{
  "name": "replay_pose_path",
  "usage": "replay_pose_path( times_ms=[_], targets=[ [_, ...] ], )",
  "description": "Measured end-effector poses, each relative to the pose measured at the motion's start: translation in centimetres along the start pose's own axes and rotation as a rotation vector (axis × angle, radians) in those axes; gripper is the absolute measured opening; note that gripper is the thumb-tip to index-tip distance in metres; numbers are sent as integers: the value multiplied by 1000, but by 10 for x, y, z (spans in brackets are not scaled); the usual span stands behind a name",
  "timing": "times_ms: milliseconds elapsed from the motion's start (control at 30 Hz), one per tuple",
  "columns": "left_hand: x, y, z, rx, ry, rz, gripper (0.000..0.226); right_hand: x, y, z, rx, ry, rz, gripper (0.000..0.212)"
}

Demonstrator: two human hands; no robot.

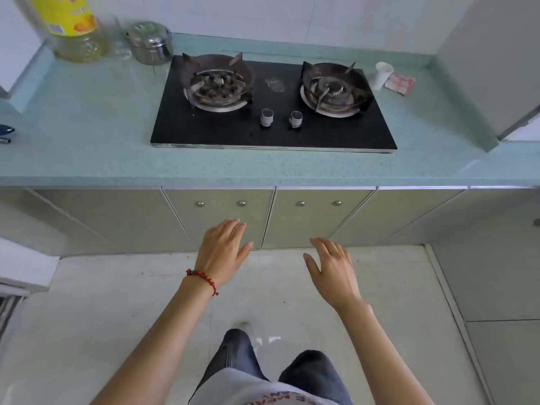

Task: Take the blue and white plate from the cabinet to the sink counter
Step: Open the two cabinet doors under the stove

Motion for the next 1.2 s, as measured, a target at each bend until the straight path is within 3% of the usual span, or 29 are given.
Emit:
replay_pose_path(
  times_ms=[433, 567, 700, 933, 1200],
  targets=[
    [42, -62, 16, -76, 21, 43, 41, 37, -78, -11, -5, -141, 107, 37],
    [65, -79, 18, -160, 104, 58, 42, 52, -102, -30, 112, -372, 131, 36],
    [92, -94, 19, -287, 304, 46, 42, 69, -129, -50, 239, -581, 112, 35],
    [132, -126, 33, -668, 951, -95, 27, 100, -178, -70, 396, -974, 50, 21],
    [171, -158, 46, -938, 1479, -203, 20, 138, -208, -78, 587, -1355, 63, 24]
  ],
)
Point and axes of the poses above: each hand's wrist, its own y-axis away from the middle knuckle, its own x-axis out of the palm, z = x × y, the point moved 6 cm from there along -y, towards the middle knuckle
